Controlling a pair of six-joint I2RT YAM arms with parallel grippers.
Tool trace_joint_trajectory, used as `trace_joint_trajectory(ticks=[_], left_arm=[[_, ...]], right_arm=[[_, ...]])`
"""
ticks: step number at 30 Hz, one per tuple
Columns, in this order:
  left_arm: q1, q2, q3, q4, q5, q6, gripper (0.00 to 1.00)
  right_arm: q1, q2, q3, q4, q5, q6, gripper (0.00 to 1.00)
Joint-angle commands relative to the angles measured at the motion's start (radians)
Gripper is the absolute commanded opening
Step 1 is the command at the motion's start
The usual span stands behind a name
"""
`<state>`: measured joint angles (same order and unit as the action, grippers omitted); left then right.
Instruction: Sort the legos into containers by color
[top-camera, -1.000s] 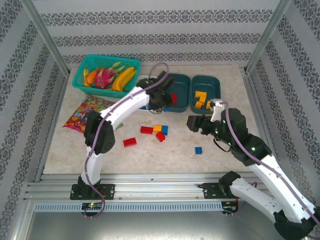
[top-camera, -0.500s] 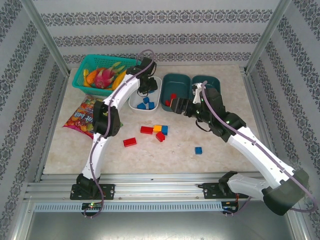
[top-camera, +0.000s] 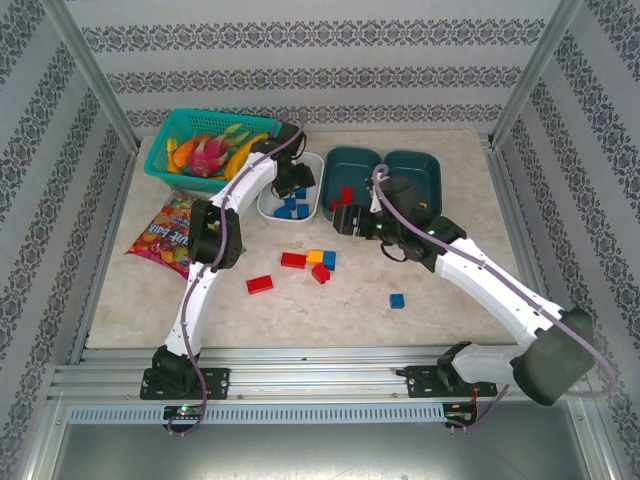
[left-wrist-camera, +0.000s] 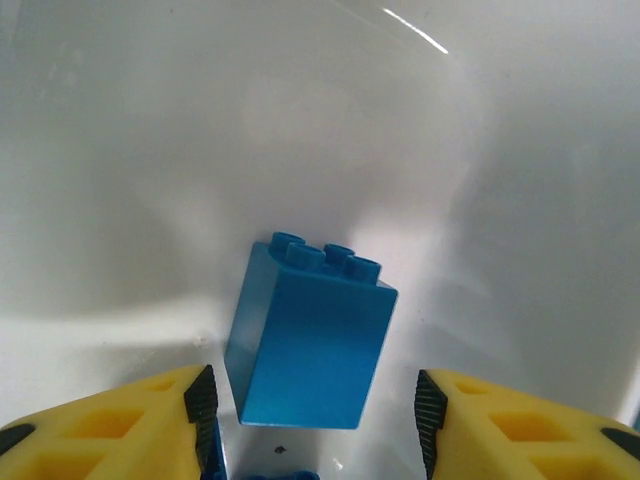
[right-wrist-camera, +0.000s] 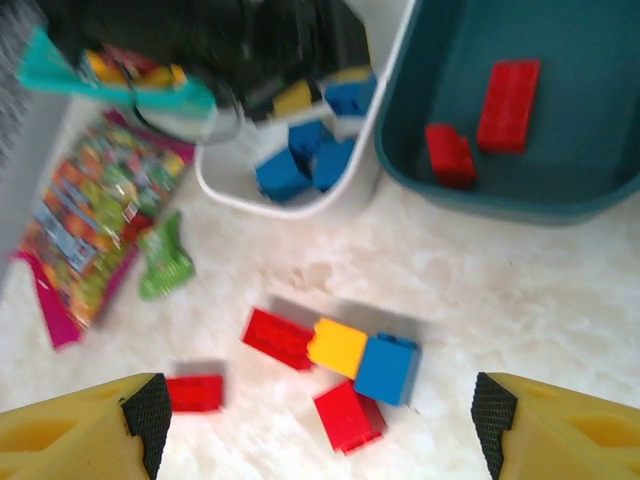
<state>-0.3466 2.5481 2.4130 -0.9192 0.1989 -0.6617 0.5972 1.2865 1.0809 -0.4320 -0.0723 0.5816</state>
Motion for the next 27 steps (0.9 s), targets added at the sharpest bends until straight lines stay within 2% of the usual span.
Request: trace_joint_trajectory(ticks=[1, 6, 11, 15, 20, 24, 27], left_arm=[[0.006, -0.134, 0.033, 0.013, 0.006, -0.010, 0.59], [0.004, -0.315, -0.053, -0.020, -0.031, -0.002, 0.64], [0.004, -0.628, -0.405, 0.062, -0.048, 0.017, 0.69], [0.004, -0.917, -0.754, 0.114, -0.077, -0.002, 0.69], [0.002, -1.247, -1.108, 0.153, -0.046, -0.079, 0.69], [-0.013, -1.487, -1.301, 0.163, -0.028, -0.143, 0.69], [-0.015, -1.599, -1.367, 0.130, -0.026, -0.179, 0.68]], right_arm=[[0.057, 0.068, 0.038, -0.131, 0.060, -0.072, 0.80], [0.173, 0.207, 0.070, -0.224, 0.067, -0.045, 0.80], [0.254, 0.368, 0.105, -0.230, 0.016, -0.077, 0.85], [0.257, 0.471, 0.113, -0.230, 0.015, -0.092, 0.84], [0.253, 0.557, 0.117, -0.188, 0.046, -0.125, 0.83], [0.252, 0.624, 0.164, -0.188, 0.085, -0.175, 0.80], [0.248, 0.659, 0.193, -0.201, 0.126, -0.203, 0.79]])
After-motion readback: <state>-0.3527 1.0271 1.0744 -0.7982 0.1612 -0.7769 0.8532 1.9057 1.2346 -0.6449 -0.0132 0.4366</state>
